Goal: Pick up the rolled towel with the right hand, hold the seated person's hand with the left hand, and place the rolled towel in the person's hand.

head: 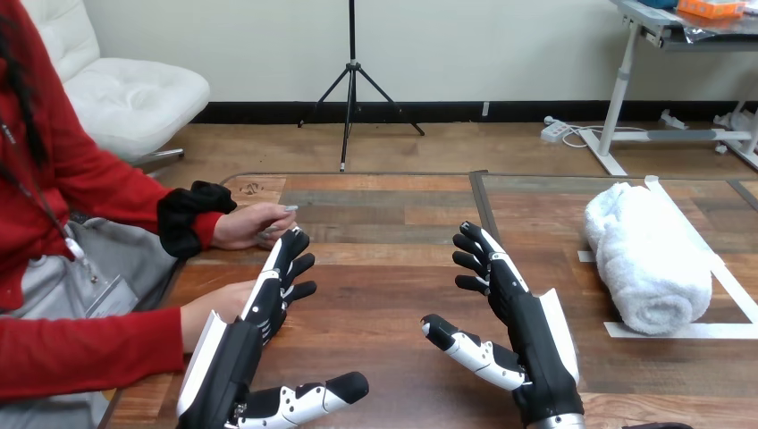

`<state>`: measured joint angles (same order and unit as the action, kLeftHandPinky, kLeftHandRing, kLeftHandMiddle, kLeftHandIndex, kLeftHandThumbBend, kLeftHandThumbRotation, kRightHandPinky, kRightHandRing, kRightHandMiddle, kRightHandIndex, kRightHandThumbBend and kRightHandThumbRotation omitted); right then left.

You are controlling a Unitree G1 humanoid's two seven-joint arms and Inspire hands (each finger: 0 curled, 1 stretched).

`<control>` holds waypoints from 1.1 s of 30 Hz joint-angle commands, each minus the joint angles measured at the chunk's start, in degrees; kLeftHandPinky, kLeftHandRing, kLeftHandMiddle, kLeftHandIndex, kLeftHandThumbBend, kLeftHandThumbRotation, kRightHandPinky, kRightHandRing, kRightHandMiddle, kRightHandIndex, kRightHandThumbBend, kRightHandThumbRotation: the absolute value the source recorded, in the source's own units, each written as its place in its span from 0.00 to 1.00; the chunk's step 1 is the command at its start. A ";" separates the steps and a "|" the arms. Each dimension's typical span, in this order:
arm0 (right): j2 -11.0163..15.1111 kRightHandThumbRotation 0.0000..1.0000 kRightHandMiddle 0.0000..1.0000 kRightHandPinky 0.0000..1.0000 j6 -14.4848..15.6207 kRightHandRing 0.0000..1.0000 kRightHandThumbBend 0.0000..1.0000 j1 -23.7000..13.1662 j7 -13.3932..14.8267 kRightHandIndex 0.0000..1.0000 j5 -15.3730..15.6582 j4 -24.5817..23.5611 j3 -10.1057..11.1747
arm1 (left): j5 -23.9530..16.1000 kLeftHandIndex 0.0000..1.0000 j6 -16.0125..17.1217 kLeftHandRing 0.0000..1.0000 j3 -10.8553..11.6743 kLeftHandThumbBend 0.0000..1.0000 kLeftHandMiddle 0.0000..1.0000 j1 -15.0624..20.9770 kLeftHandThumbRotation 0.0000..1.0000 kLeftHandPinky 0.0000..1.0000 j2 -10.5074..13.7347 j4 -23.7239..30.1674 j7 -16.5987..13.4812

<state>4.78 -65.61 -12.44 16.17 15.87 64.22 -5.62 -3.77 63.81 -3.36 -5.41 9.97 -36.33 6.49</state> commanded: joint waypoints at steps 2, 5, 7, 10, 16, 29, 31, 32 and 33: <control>0.19 0.61 0.89 0.79 -1.38 0.86 1.00 -2.27 -0.28 0.91 -0.80 -1.93 0.98 | 0.45 0.98 0.29 0.93 0.69 1.00 0.97 2.40 0.47 0.84 -0.18 2.35 -0.15; 0.27 0.61 0.89 0.79 -1.34 0.86 1.00 -2.25 -0.03 0.91 -0.58 -1.92 0.99 | 0.18 0.98 0.22 0.93 0.83 1.00 0.96 2.34 0.47 0.84 -0.20 2.43 -0.37; 0.31 0.61 0.89 0.79 -1.33 0.86 1.00 -2.24 0.14 0.91 -0.45 -1.91 1.00 | 0.16 0.98 0.05 0.92 0.86 1.00 0.96 2.27 0.47 0.84 -0.25 2.57 -0.43; 0.30 0.61 0.89 0.79 -1.40 0.86 1.00 -2.21 0.10 0.91 -0.51 -1.90 1.02 | 0.51 0.98 0.03 0.92 0.74 1.00 0.96 2.17 0.47 0.84 -0.19 2.68 -0.18; 0.18 0.61 0.89 0.80 -1.39 0.87 1.00 -2.20 -0.67 0.91 -1.24 -1.79 1.12 | 0.32 0.97 -0.02 0.92 0.88 1.00 0.96 2.05 0.47 0.83 -0.33 2.80 -0.46; 0.30 0.60 0.89 0.79 -1.14 0.87 1.00 -2.36 -0.59 0.91 -1.07 -1.87 1.24 | -0.07 0.97 0.16 0.91 0.98 1.00 0.95 2.14 0.47 0.83 -0.28 2.56 -0.69; 0.33 0.60 0.89 0.79 -1.04 0.87 1.00 -2.34 -0.43 0.91 -0.94 -1.99 1.24 | -0.20 0.97 0.28 0.91 1.03 1.00 0.95 2.16 0.47 0.83 -0.26 2.51 -0.78; 0.42 0.60 0.89 0.79 -0.88 0.87 1.00 -2.33 -0.24 0.91 -0.74 -2.10 1.23 | -0.24 0.97 0.24 0.91 1.03 1.00 0.95 2.15 0.47 0.83 -0.27 2.55 -0.82; 0.47 0.60 0.89 0.79 -0.78 0.87 1.00 -2.33 -0.12 0.91 -0.61 -2.17 1.22 | -0.25 0.97 0.20 0.91 1.03 1.00 0.95 2.14 0.47 0.83 -0.28 2.58 -0.84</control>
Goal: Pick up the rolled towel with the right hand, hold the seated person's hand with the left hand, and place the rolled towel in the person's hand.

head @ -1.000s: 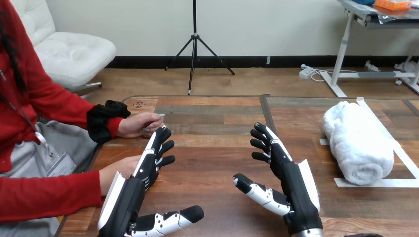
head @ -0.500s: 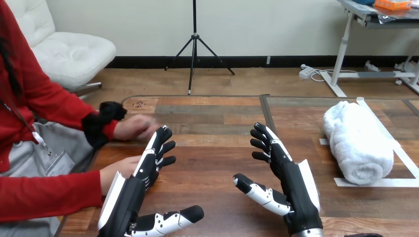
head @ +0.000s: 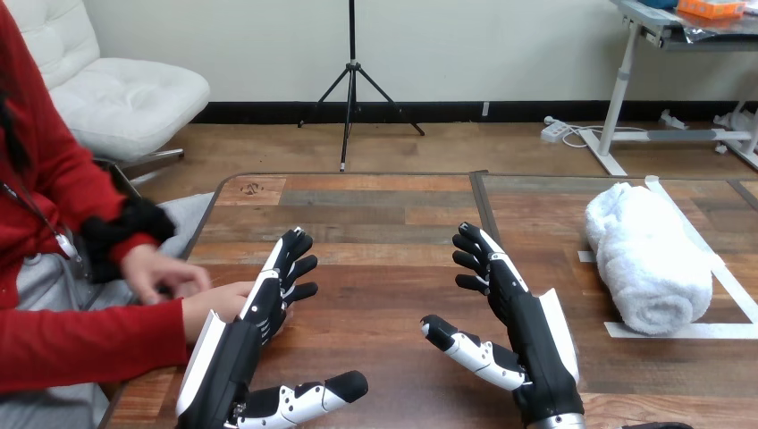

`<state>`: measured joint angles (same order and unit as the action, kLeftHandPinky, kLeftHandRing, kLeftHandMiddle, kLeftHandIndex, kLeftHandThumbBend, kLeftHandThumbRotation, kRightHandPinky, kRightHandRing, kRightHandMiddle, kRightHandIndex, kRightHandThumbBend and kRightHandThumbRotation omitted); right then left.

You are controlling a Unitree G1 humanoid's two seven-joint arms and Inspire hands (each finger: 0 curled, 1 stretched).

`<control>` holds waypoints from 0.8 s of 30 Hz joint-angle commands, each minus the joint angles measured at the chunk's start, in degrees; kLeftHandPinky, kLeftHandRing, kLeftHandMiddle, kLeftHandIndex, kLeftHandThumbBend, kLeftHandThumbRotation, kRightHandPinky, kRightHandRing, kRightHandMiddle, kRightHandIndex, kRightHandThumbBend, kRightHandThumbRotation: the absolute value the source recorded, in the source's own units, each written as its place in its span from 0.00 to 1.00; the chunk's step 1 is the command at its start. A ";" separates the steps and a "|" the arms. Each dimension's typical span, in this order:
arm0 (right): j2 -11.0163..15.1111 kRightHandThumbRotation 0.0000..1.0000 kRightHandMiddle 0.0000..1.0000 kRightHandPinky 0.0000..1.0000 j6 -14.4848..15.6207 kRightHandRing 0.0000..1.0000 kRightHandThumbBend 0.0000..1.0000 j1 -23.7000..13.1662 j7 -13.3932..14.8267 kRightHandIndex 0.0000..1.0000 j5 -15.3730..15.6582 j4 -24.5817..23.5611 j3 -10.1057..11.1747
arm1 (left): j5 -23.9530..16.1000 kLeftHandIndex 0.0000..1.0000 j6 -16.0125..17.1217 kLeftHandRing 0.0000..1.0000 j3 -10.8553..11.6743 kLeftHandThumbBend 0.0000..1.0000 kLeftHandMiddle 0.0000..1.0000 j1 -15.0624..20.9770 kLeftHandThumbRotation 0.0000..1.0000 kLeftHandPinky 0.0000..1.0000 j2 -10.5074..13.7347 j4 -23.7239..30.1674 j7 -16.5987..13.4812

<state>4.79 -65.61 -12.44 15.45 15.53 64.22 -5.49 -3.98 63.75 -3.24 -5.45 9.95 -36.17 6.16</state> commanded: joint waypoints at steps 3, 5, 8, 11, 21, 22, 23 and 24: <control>0.72 0.61 0.89 0.79 -0.60 0.86 1.00 -2.41 0.97 0.91 0.19 -2.41 1.06 | -0.13 0.97 0.18 0.91 0.93 1.00 0.95 2.15 0.47 0.83 -0.29 2.47 -0.65; 0.90 0.61 0.89 0.79 -0.58 0.86 1.00 -2.52 0.93 0.91 0.21 -2.52 1.08 | -0.11 0.97 0.12 0.91 0.93 1.00 0.95 2.12 0.47 0.83 -0.29 2.54 -0.67; 1.12 0.61 0.89 0.78 -0.52 0.86 1.00 -2.70 0.46 0.91 -0.16 -2.67 1.14 | 0.10 0.97 0.04 0.91 0.87 1.00 0.95 2.12 0.47 0.82 -0.30 2.61 -0.57; 1.36 0.61 0.90 0.78 -0.33 0.86 1.00 -2.87 -0.10 0.91 -0.58 -3.03 1.22 | 0.24 0.97 0.03 0.91 0.82 1.00 0.95 2.16 0.47 0.82 -0.34 2.57 -0.51; 2.63 0.56 0.89 0.77 0.61 0.85 1.00 -3.93 1.02 0.91 0.54 -4.48 1.88 | 0.28 0.99 -0.42 0.91 0.75 1.00 0.96 1.97 0.48 0.83 -0.59 2.81 -0.56; 2.72 0.56 0.89 0.77 0.70 0.85 1.00 -4.01 1.25 0.91 0.71 -4.61 1.94 | 0.31 0.99 -0.49 0.91 0.73 1.00 0.96 1.95 0.48 0.83 -0.63 2.86 -0.56; 2.91 0.56 0.89 0.77 0.83 0.85 1.00 -4.22 1.67 0.91 0.95 -4.80 2.10 | 0.29 0.99 -0.50 0.91 0.72 1.00 0.96 1.95 0.48 0.83 -0.68 2.88 -0.59; 3.01 0.55 0.89 0.76 0.92 0.85 1.00 -4.34 1.91 0.91 1.09 -4.92 2.21 | 0.25 0.99 -0.50 0.91 0.73 1.00 0.96 1.95 0.48 0.83 -0.71 2.90 -0.61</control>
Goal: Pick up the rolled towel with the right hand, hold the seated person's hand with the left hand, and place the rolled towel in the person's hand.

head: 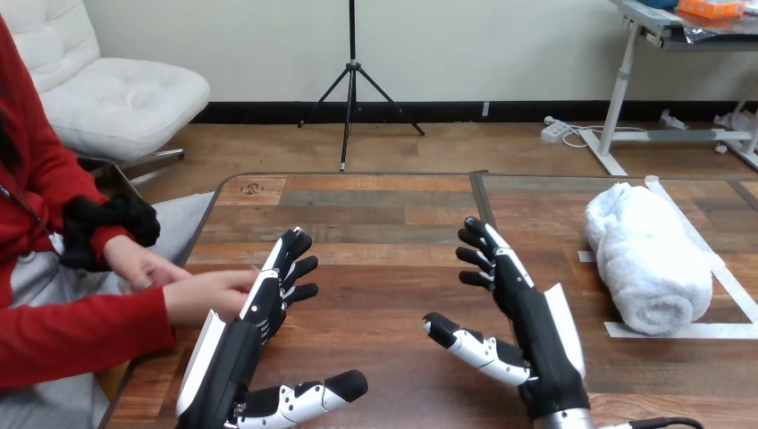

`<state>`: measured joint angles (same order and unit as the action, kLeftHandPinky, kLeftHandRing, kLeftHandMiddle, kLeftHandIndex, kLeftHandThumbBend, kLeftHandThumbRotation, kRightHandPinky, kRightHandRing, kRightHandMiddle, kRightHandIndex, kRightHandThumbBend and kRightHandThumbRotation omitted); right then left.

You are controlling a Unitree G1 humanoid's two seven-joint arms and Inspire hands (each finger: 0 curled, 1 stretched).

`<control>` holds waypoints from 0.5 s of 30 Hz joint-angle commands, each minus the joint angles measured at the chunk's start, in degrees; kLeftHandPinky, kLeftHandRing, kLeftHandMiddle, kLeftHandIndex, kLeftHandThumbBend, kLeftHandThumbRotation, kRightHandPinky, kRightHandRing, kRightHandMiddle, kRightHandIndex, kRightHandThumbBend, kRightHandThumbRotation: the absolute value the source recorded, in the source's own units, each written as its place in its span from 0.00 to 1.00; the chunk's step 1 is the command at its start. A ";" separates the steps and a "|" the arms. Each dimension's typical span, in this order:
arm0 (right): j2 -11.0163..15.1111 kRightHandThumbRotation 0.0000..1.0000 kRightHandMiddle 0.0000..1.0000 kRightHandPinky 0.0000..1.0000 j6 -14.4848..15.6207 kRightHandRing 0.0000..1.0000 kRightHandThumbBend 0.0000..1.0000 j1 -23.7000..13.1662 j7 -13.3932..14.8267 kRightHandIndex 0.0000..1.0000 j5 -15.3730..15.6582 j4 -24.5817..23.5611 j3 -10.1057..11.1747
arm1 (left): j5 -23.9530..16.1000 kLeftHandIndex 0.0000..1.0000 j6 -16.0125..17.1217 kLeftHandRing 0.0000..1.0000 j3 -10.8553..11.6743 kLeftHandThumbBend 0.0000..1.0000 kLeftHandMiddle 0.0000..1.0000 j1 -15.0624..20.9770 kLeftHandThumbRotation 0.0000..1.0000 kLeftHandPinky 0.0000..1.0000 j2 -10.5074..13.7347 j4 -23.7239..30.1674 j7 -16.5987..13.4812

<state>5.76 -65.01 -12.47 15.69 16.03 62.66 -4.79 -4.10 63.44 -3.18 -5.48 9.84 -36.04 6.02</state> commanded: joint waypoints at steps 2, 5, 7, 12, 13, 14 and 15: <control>2.22 0.54 0.88 0.76 0.51 0.85 1.00 -4.61 1.87 0.90 0.54 -3.61 1.75 | 0.15 1.00 -0.37 0.91 0.73 1.00 0.96 1.88 0.48 0.83 -0.63 3.00 -0.62; 2.53 0.53 0.88 0.76 0.76 0.85 1.00 -5.13 1.81 0.90 0.17 -3.92 2.05 | -0.26 1.00 -0.65 0.91 0.85 1.00 0.95 1.75 0.48 0.83 -0.65 3.32 -0.86; 2.77 0.52 0.88 0.76 0.90 0.85 1.00 -5.42 1.82 0.89 0.09 -4.10 2.20 | -0.43 1.00 -0.65 0.90 0.89 1.00 0.95 1.76 0.49 0.83 -0.66 3.33 -0.96; 3.89 0.51 0.88 0.75 1.69 0.85 1.00 -6.84 3.16 0.88 0.81 -4.78 2.91 | -0.20 1.00 -0.93 0.91 0.74 1.00 0.96 1.68 0.49 0.84 -0.59 3.54 -0.81; 4.06 0.51 0.88 0.75 1.76 0.85 1.00 -7.04 3.40 0.88 0.98 -4.85 2.96 | -0.19 1.00 -0.98 0.91 0.73 1.00 0.96 1.66 0.49 0.84 -0.60 3.58 -0.82; 4.61 0.51 0.88 0.74 1.92 0.85 1.00 -7.55 3.62 0.88 1.23 -4.94 3.07 | -0.16 1.00 -1.02 0.91 0.72 1.00 0.96 1.62 0.49 0.84 -0.60 3.67 -0.81; 4.95 0.52 0.88 0.74 2.03 0.85 1.00 -7.87 3.75 0.88 1.39 -4.98 3.11 | -0.15 1.00 -1.04 0.91 0.72 1.00 0.96 1.60 0.49 0.84 -0.61 3.73 -0.81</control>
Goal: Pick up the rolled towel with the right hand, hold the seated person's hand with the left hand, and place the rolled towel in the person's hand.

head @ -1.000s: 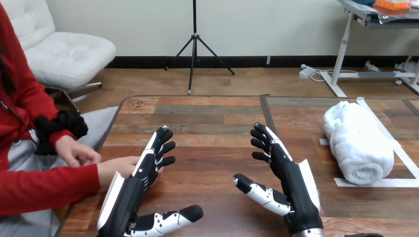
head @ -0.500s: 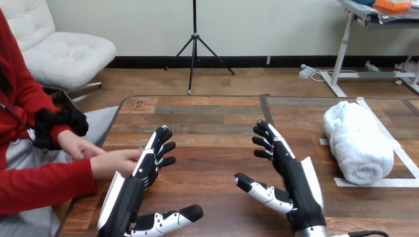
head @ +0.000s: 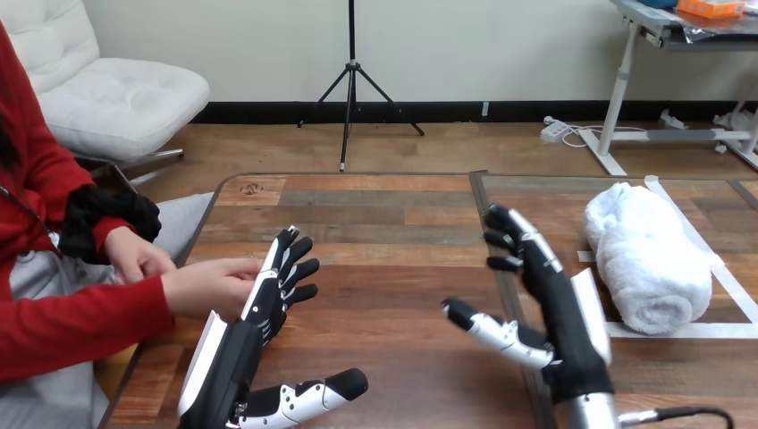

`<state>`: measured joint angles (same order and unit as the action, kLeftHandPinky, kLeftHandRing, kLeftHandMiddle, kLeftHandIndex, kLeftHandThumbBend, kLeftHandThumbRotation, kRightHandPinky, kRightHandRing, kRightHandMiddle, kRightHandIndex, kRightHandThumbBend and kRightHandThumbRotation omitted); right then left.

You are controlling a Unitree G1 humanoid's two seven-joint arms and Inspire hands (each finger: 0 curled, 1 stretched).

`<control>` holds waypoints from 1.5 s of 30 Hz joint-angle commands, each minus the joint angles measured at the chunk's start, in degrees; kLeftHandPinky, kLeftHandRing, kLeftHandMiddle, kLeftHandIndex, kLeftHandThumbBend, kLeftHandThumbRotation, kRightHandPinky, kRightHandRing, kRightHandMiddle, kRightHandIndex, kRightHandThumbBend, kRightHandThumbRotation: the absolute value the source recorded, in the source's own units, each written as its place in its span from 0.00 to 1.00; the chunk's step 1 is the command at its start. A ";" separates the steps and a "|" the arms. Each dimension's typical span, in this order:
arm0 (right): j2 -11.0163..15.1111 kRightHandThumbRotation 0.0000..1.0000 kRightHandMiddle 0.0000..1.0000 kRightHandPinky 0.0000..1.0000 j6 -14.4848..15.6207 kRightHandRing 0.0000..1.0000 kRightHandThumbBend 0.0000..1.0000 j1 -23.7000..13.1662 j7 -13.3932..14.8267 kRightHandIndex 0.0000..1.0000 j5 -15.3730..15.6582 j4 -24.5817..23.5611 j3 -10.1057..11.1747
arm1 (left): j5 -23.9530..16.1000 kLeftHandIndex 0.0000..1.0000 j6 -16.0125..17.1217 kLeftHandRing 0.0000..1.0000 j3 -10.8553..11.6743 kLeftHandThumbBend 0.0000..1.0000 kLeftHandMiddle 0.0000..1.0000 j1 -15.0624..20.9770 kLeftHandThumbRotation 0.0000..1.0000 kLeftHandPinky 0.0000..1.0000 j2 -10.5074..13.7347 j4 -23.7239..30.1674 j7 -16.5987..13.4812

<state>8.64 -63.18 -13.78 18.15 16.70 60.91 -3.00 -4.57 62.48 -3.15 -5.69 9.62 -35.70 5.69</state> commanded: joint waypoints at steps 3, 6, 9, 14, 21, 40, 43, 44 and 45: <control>3.17 0.53 0.88 0.73 1.28 0.85 1.00 -7.52 2.16 0.88 1.36 -3.67 1.53 | 0.38 1.00 -0.04 0.91 0.72 1.00 0.96 1.75 0.49 0.84 -0.40 3.44 -0.47; 4.29 0.55 0.88 0.71 2.97 0.85 1.00 -8.54 2.84 0.89 1.69 -4.41 2.00 | 0.42 1.00 0.20 0.91 0.77 1.00 0.96 1.81 0.49 0.84 -0.39 3.30 -0.45; 4.96 0.56 0.88 0.69 4.48 0.85 1.00 -9.18 2.72 0.90 1.49 -5.05 2.39 | 0.52 1.00 0.06 0.91 0.75 1.00 0.96 1.75 0.49 0.84 -0.45 3.44 -0.41; 7.01 0.58 0.88 0.70 9.02 0.85 1.00 -10.56 3.48 0.91 2.23 -7.26 2.91 | 0.63 1.00 0.00 0.91 0.72 1.00 0.96 1.68 0.49 0.84 -0.52 3.51 -0.36; 9.08 0.59 0.90 0.75 14.73 0.89 1.00 -11.87 3.81 0.93 2.46 -10.25 3.46 | 0.13 1.00 0.08 0.91 0.87 1.00 0.96 1.63 0.49 0.84 -0.55 3.51 -0.57; 14.25 0.57 0.92 0.81 31.81 0.93 1.00 -14.78 3.34 0.97 3.56 -20.97 5.58 | 0.54 1.00 -0.28 0.91 0.69 1.00 0.96 1.33 0.48 0.84 -0.51 4.15 -0.26; 15.13 0.57 0.92 0.82 34.57 0.92 1.00 -15.31 3.32 0.97 4.12 -22.29 5.69 | 0.75 1.00 -0.29 0.91 0.60 1.00 0.97 1.28 0.48 0.84 -0.48 4.15 -0.10; 15.42 0.57 0.92 0.82 35.36 0.92 1.00 -15.47 3.24 0.97 4.28 -22.68 5.70 | 0.70 1.00 -0.29 0.91 0.62 1.00 0.97 1.27 0.48 0.84 -0.48 4.16 -0.13; 15.61 0.57 0.92 0.82 35.98 0.92 1.00 -15.54 3.18 0.98 4.38 -23.04 5.70 | 0.67 1.00 -0.28 0.91 0.63 1.00 0.97 1.26 0.48 0.84 -0.48 4.16 -0.14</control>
<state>21.85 -30.25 -24.02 21.83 20.57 42.02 1.89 -4.81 62.28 -3.12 -6.30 9.15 -33.99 5.56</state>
